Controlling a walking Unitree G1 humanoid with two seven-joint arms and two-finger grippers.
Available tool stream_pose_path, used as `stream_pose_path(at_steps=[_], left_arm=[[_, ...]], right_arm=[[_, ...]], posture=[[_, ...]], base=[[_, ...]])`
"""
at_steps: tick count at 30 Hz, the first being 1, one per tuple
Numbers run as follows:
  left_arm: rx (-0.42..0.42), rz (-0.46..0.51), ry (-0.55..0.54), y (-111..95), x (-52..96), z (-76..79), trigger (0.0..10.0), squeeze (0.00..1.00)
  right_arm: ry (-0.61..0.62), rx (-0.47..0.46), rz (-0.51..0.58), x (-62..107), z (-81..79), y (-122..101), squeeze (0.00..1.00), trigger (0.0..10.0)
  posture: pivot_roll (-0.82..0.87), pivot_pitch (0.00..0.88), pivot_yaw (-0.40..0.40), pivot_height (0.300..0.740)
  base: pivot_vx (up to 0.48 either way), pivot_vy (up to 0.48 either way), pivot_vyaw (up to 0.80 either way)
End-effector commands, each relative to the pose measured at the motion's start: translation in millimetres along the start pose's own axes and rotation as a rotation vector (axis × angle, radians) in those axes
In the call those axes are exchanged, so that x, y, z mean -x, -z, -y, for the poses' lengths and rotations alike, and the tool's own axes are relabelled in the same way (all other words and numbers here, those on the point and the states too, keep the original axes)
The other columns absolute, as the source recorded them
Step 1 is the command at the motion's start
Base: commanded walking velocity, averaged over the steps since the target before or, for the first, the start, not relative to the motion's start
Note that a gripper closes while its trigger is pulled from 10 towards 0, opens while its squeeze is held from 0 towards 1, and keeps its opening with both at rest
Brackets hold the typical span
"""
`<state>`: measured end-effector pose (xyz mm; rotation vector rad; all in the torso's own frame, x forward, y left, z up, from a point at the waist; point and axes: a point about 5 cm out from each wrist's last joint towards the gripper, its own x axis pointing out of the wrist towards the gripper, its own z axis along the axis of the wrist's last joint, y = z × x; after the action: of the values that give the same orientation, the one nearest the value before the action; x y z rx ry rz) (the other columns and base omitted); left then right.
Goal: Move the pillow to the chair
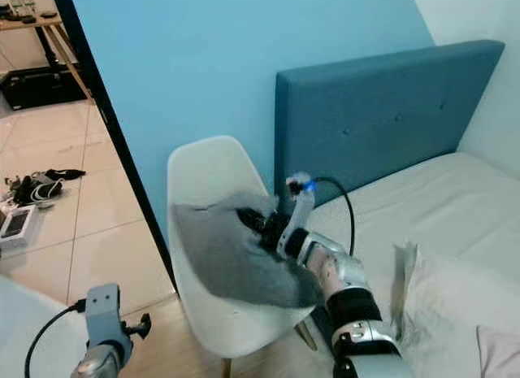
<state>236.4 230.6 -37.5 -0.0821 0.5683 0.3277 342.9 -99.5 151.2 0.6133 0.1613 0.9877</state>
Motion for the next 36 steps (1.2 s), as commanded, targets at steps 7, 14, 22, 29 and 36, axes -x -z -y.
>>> stream_pose_path(at_steps=[7, 14, 22, 29, 36], left_arm=[[-0.009, -0.016, -0.016, 5.2, 1.9, -4.2, 10.0, 0.0], [-0.013, -0.018, -0.014, 6.8, 2.7, -4.0, 10.0, 0.0], [-0.022, -0.017, -0.016, 9.5, 4.3, -6.6, 10.0, 0.0], [-0.024, -0.012, -0.015, 9.6, 4.7, -7.0, 10.0, 0.0], [-0.029, -0.012, -0.009, 9.1, 4.4, -6.8, 10.0, 0.0]], right_arm=[[0.284, 0.027, -0.049, 11.7, 38.5, 3.3, 0.0, 10.0], [0.589, 0.131, -0.198, 20.8, 58.2, 27.1, 0.0, 10.0], [0.75, 0.397, -0.25, 4.0, 58.5, 23.8, 0.0, 10.0], [0.842, 0.536, -0.15, -3.4, 57.4, -11.4, 0.0, 10.0], [0.798, 0.591, 0.005, -22.9, 42.1, -53.1, 0.0, 10.0]], posture=[[-0.08, 0.008, -0.01, 0.61], [-0.07, 0.016, -0.003, 0.585], [-0.05, 0.033, 0.006, 0.555], [-0.04, 0.04, 0.007, 0.53], [-0.04, 0.038, 0.019, 0.506]], base=[[0.0, 0.0, 0.0], [0.0, 0.0, 0.0], [0.0, 0.0, 0.0], [0.0, 0.0, 0.0], [0.0, 0.0, 0.0]])
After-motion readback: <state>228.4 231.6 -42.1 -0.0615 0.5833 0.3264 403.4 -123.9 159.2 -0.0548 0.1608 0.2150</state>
